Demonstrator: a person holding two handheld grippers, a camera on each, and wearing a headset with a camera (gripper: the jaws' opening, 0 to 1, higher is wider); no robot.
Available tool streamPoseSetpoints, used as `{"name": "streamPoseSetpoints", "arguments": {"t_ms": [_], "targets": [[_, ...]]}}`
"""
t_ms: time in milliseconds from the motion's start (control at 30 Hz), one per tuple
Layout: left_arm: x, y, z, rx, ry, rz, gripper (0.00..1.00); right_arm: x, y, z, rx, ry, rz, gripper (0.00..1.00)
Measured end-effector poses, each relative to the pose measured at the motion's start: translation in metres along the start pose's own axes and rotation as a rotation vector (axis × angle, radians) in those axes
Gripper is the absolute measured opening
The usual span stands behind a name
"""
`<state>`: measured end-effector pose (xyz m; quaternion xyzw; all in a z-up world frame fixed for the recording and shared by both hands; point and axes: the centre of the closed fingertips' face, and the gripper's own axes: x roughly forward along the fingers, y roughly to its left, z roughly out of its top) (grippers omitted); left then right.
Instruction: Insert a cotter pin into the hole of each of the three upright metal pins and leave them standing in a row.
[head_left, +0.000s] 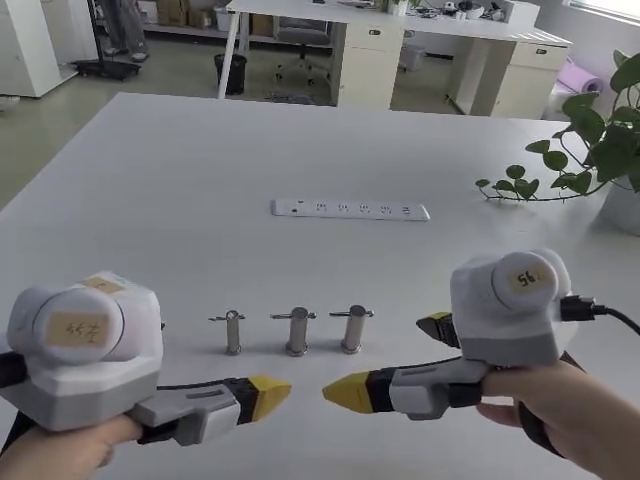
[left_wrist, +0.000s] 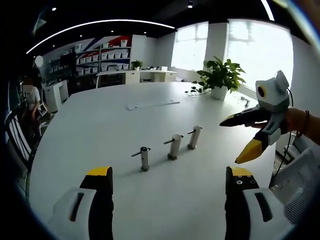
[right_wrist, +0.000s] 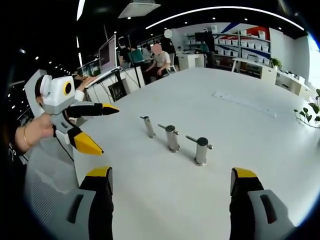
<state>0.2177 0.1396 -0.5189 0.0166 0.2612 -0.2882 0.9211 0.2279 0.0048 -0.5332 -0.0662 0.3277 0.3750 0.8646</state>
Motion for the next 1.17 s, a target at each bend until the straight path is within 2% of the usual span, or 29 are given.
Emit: {"name": "streamPoseSetpoints", "arguments": {"t_ms": [133, 333, 633, 1167], "targets": [[0.000, 0.000, 0.001, -0.001, -0.007, -0.004, 0.96, 0.001, 0.000, -0.003, -0.011, 0.016, 0.003, 0.97], [-0.004, -0.002, 0.002, -0.004, -0.014, -0.004, 0.99, -0.001, 0.004, -0.003, -0.008, 0.013, 0.014, 0.97], [-0.007, -0.001, 0.000, -0.009, -0.005, 0.004, 0.99, -0.005, 0.006, -0.007, -0.008, 0.021, 0.018, 0.97], [-0.011, 0.001, 0.000, -0.002, 0.005, 0.005, 0.98, -0.008, 0.007, -0.004, 0.002, 0.000, 0.019, 0.96]]}}
